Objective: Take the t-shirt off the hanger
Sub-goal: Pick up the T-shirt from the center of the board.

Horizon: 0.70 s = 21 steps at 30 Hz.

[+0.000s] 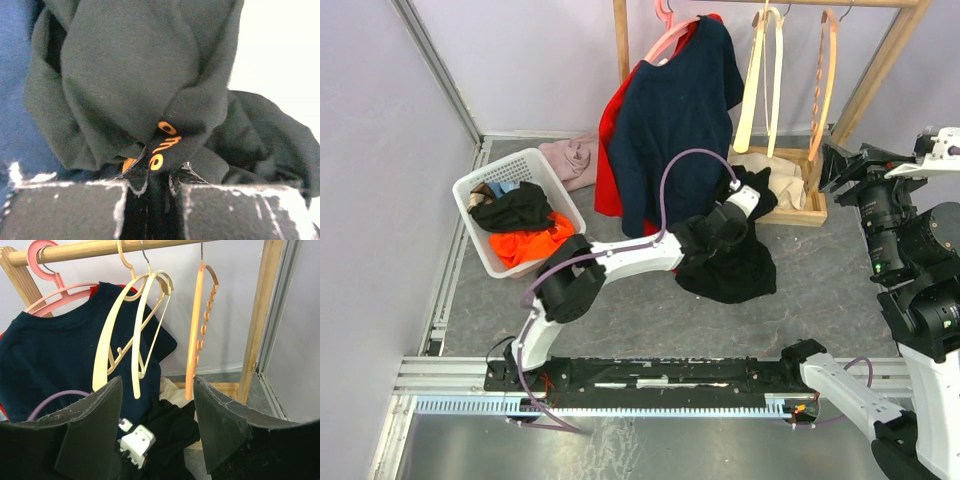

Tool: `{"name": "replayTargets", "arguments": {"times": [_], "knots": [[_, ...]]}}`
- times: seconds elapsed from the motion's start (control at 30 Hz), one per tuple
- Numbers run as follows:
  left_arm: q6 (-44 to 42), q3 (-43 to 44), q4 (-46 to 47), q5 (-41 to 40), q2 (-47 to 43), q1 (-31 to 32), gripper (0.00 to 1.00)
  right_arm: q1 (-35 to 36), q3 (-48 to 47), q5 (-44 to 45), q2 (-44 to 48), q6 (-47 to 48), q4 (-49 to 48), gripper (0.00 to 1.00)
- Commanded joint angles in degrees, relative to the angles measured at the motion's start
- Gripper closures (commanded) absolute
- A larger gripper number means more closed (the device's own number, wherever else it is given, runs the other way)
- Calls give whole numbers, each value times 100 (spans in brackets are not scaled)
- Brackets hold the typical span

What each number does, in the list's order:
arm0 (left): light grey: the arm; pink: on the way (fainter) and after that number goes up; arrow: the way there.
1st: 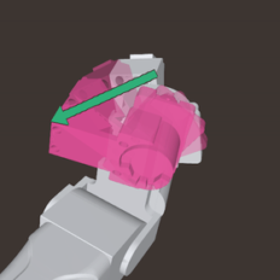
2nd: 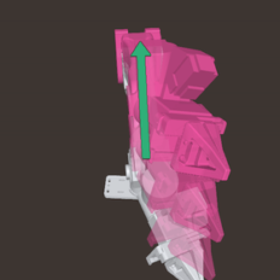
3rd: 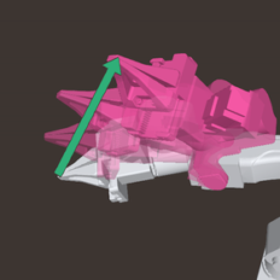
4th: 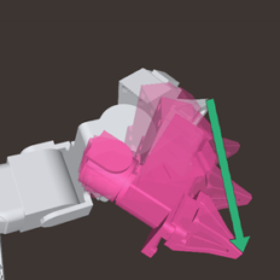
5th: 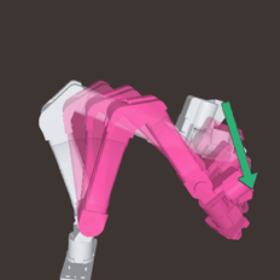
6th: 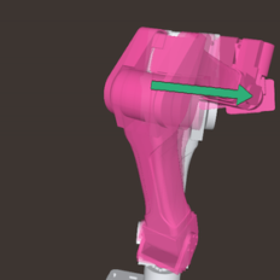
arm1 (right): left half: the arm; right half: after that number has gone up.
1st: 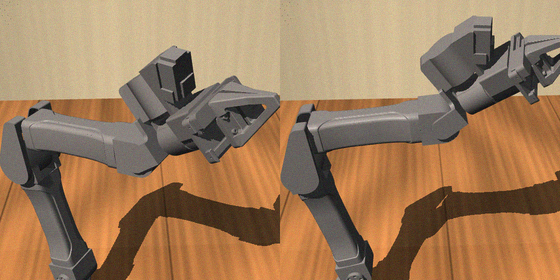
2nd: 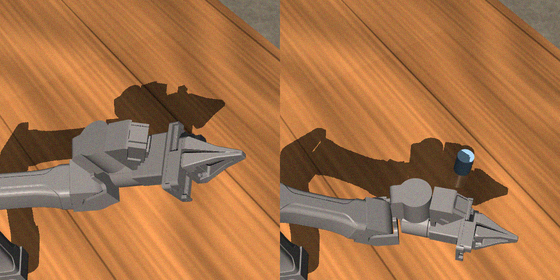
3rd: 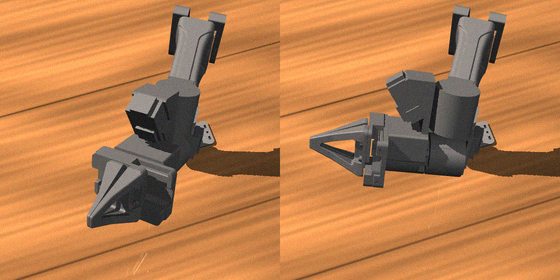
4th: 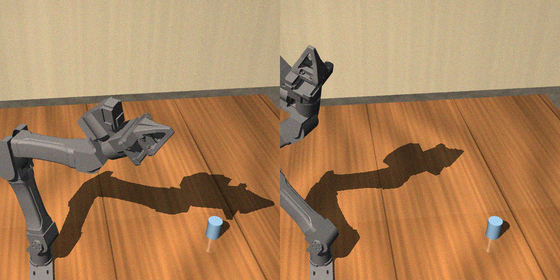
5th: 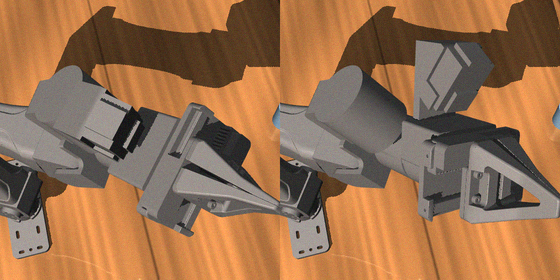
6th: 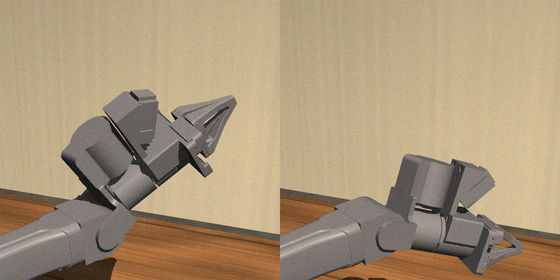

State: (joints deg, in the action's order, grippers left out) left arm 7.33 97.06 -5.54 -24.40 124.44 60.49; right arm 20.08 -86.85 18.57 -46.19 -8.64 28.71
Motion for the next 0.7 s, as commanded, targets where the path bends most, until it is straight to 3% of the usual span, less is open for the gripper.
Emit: {"name": "replayTargets", "arguments": {"times": [0.0,0.37,0.67], "knots": [[69,-497,171,-108,-1359,426,97,-22,19,36,-29,32,-94,34],[812,-2434,-325,-560,-3702,997,97,-26,32,-92,46,-94,62,35],[1019,-2355,-1754,-1781,-4915,1401,97,-26,113,-233,118,-240,135,35]]}}
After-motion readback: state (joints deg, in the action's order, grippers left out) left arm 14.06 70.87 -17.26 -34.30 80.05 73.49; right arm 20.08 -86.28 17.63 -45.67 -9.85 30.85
